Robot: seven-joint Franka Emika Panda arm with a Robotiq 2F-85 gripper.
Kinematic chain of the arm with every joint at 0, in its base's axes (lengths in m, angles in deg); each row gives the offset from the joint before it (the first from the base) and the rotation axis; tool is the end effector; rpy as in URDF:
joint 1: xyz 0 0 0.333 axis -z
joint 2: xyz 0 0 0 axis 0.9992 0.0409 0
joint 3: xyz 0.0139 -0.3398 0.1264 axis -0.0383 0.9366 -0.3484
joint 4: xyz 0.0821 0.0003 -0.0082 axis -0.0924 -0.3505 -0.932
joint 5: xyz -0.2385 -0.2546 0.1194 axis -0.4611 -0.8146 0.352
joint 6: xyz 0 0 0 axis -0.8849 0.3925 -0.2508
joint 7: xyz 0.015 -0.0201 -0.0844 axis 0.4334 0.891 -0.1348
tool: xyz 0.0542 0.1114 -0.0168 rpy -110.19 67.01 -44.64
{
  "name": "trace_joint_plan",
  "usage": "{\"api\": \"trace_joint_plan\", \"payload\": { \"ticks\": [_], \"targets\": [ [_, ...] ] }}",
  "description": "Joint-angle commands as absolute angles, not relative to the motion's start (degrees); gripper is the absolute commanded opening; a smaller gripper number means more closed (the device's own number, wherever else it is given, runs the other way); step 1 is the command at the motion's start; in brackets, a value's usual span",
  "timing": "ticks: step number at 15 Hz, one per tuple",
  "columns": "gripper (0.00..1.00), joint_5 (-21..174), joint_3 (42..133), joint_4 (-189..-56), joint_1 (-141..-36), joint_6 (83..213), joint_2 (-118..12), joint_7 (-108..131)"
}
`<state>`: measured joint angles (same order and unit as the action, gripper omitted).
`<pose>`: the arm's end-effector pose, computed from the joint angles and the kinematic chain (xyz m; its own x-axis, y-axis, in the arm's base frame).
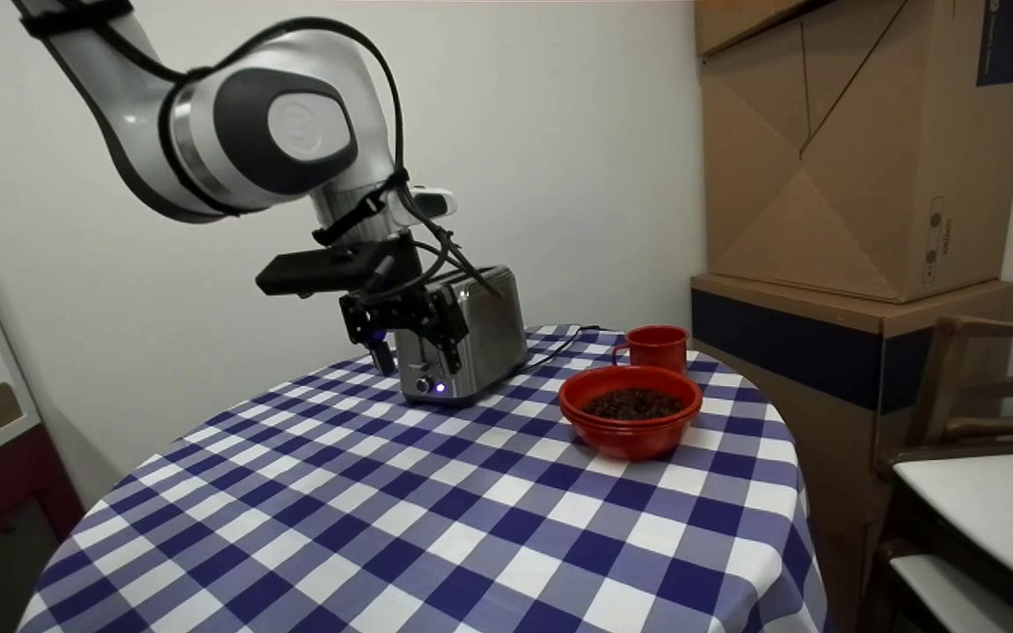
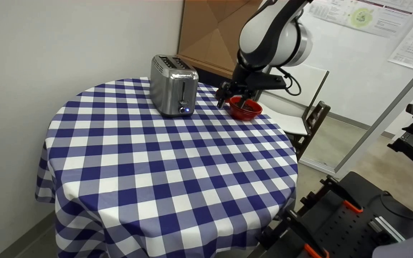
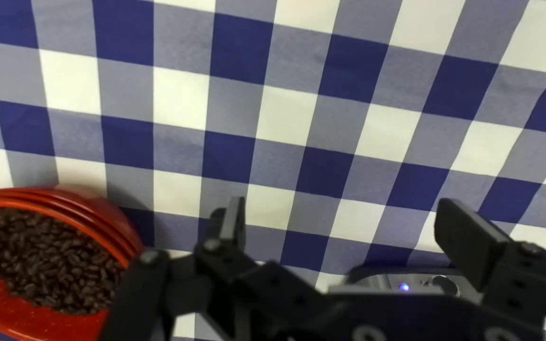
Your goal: Release the lever on the toaster upwards.
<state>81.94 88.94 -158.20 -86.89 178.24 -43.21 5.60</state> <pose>0.5685 -0.0590 0.2246 0.9795 -0.0956 0.1774 -0.1020 -0.9944 0.0275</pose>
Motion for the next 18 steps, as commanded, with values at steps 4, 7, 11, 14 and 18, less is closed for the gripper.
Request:
{"api": "trace_joint_plan", "payload": {
  "ticks": [4,7,11,14,18],
  "targets": [
    [1.0,80.2,90.19,-147.23,-89.25,183.29,-31.01,10.23],
    [1.0,80.21,91.04,-143.06,-90.33,184.84,-27.16,11.34],
    [1.0,80.63,92.25,-138.41,-91.67,187.9,-22.59,12.49],
    [1.0,81.42,91.91,-135.86,-91.82,190.22,-19.89,13.11],
    [1.0,82.56,90.86,-133.48,-91.46,193.15,-17.54,13.98]
  ]
}}
